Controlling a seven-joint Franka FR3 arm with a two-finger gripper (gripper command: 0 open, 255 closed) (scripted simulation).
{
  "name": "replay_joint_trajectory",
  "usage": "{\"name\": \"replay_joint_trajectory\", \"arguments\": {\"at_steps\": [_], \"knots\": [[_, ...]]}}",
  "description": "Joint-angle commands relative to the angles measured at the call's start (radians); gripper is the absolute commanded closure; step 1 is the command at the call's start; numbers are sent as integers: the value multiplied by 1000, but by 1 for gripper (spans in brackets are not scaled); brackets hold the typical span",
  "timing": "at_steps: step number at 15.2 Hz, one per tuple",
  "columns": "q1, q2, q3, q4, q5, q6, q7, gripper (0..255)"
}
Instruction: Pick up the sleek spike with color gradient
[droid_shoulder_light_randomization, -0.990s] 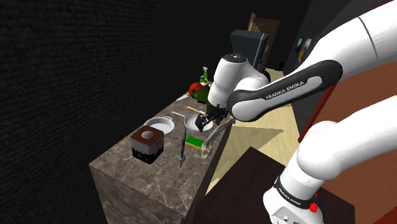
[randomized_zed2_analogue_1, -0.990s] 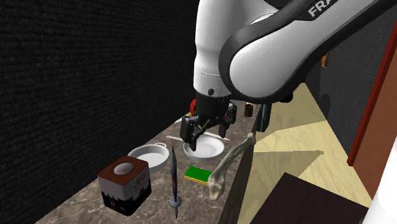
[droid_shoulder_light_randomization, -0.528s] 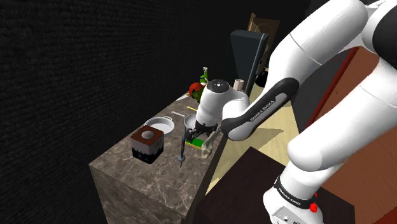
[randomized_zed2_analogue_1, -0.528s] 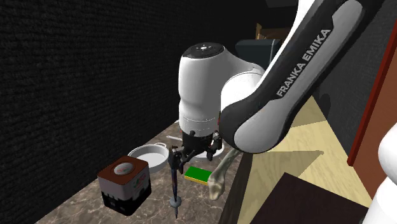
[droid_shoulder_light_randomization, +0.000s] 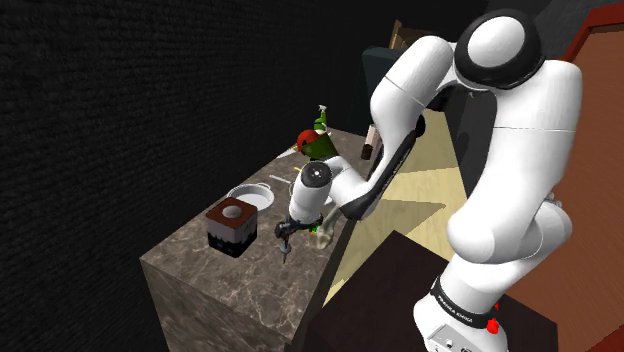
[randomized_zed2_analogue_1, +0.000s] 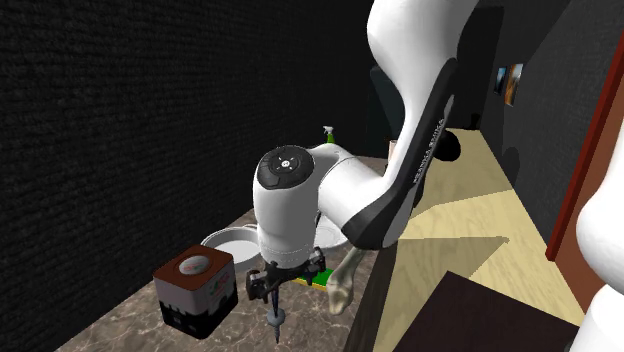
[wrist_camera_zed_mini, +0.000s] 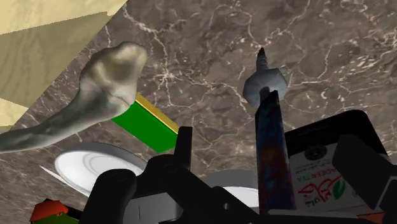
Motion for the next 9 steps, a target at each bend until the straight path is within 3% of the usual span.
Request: {"name": "replay_joint_trajectory", "arguments": {"at_steps": [1, 4, 9], "knots": [[50, 113, -43, 70, -126, -59, 117, 0], [111, 254, -94, 169, -239, -126, 223, 0], [135, 327, -122, 207, -305, -146, 275, 0]]}}
